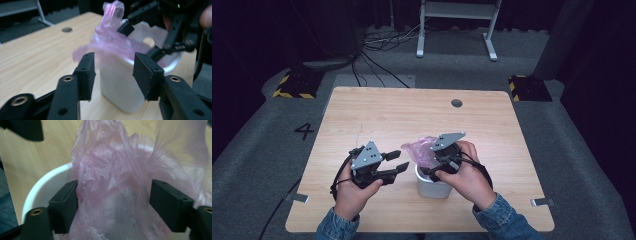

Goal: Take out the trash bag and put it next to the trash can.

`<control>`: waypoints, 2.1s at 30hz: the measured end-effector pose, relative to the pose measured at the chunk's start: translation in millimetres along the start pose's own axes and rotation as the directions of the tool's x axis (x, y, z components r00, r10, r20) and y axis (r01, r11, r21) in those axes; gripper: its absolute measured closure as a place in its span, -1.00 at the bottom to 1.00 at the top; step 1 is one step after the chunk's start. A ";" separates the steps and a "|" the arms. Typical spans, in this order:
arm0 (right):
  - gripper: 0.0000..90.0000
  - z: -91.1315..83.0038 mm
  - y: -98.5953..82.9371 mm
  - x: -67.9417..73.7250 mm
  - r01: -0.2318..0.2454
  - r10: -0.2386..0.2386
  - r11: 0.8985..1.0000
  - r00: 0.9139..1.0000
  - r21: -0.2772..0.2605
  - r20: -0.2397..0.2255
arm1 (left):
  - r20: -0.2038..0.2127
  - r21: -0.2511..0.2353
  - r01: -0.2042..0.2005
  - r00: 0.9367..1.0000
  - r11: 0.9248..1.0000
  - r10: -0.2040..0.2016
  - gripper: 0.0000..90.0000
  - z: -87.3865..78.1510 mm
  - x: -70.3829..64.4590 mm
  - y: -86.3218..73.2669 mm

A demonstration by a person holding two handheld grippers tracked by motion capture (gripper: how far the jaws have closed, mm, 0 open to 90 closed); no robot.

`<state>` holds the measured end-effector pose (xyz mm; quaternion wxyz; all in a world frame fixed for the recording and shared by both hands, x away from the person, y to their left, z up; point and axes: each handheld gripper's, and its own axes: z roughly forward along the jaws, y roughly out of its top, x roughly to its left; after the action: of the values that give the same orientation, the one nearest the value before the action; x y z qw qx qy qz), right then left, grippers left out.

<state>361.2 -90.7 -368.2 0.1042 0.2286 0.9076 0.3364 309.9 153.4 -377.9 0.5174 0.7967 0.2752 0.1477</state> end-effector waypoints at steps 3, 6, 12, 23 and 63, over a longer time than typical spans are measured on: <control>0.02 5.7 0.2 0.5 -0.001 0.003 0.999 1.000 0.042 -0.028 | 0.030 -0.006 0.003 1.000 1.000 -0.003 0.07 2.2 -3.2 -2.9; 0.38 8.7 -0.4 0.4 -0.008 0.012 0.998 0.999 0.068 -0.052 | 0.021 -0.006 0.000 1.000 1.000 0.000 -0.02 4.1 -5.3 -5.5; 0.91 5.1 -5.1 -4.3 -0.019 0.020 1.000 0.997 0.020 -0.074 | 0.008 0.003 0.000 1.000 1.000 0.000 -0.21 10.0 -9.8 -8.0; 0.99 -16.6 -10.9 -13.1 -0.030 0.023 0.989 0.998 -0.147 -0.055 | 0.019 0.051 -0.014 1.000 0.999 0.013 -0.14 21.5 -13.1 -8.4; 0.98 -133.8 17.8 -22.5 0.050 -0.021 0.890 0.997 -0.453 0.069 | -0.158 0.134 0.044 0.987 0.990 -0.022 -0.25 -36.3 33.3 -48.0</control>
<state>341.2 -165.0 -255.1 0.1888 0.1916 0.8043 0.5298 304.1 215.1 -407.7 0.4409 0.8116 0.3373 0.1818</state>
